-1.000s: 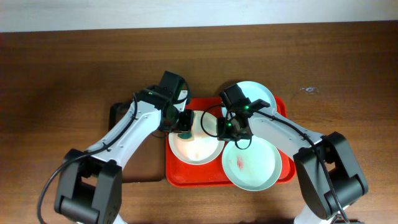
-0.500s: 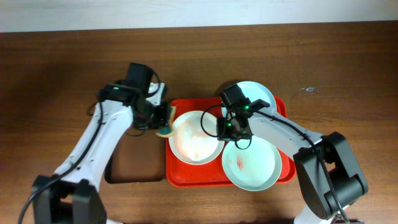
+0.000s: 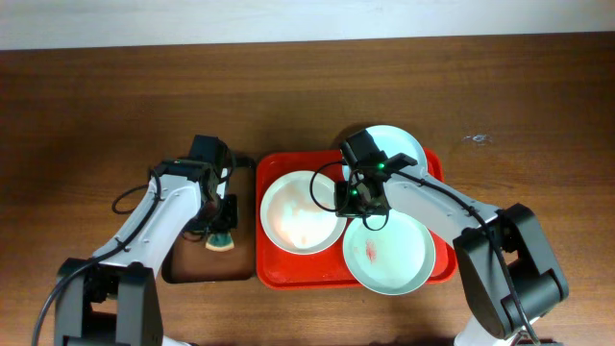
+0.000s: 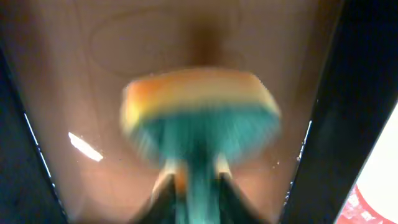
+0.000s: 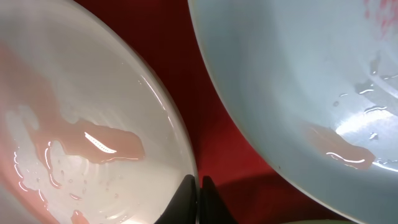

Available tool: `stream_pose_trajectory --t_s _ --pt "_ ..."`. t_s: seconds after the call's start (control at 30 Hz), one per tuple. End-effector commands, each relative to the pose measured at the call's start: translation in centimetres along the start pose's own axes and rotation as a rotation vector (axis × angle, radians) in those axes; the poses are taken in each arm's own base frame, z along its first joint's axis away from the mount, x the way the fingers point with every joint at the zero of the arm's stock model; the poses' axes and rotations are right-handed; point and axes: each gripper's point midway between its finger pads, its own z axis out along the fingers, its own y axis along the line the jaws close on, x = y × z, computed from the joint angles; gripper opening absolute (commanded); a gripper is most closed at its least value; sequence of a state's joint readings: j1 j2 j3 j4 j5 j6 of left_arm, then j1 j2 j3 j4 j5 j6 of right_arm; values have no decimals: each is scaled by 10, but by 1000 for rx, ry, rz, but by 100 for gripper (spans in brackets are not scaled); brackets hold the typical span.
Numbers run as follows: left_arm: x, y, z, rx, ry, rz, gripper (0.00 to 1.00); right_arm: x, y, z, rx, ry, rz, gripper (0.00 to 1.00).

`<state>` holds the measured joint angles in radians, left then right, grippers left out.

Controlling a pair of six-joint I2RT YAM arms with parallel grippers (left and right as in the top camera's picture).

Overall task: Clean dirty plates on tray and stack at the side
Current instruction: 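Return the sponge to the black tray and release it, then lift the white plate with right gripper and carry it right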

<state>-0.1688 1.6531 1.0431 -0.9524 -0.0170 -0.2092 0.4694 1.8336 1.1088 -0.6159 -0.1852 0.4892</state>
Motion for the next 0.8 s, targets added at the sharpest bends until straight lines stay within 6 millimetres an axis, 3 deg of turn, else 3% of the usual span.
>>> stream_pose_trajectory --t_s 0.0,0.1,0.17,0.23,0.27,0.33,0.37,0.47,0.53,0.6,0.63,0.67,0.77 --pt "2 3 2 -11 6 -42 35 3 5 2 -14 12 -11 4" --pt "-14 18 -20 8 -65 -124 45 3 5 2 -14 12 -11 4" --pt "-28 28 -52 51 -160 -181 47 3 5 2 -14 12 -11 4" --pt "-39 45 -99 125 -317 -258 64 3 5 2 -14 12 -11 4" --pt "-41 63 -119 123 -401 -308 79 3 5 2 -14 12 -11 4" --pt "-38 82 -136 118 -465 -393 92 3 5 2 -14 12 -11 5" --pt "-37 85 -137 117 -468 -401 99 3 5 2 -14 12 -11 5" --pt "-37 85 -136 116 -464 -402 99 3 5 2 -14 12 -11 27" --pt "-37 85 -136 116 -464 -402 99 3 4 2 -11 10 -11 31" --pt "-37 85 -136 116 -464 -402 99 3 4 2 -11 10 -11 25" --pt "-37 85 -136 116 -464 -402 99 3 4 2 -11 10 -11 12" --pt "-37 85 -136 116 -464 -402 99 3 4 2 -11 10 -11 7" --pt "-37 85 -136 116 -464 -402 99 3 4 2 -11 10 -10 4"
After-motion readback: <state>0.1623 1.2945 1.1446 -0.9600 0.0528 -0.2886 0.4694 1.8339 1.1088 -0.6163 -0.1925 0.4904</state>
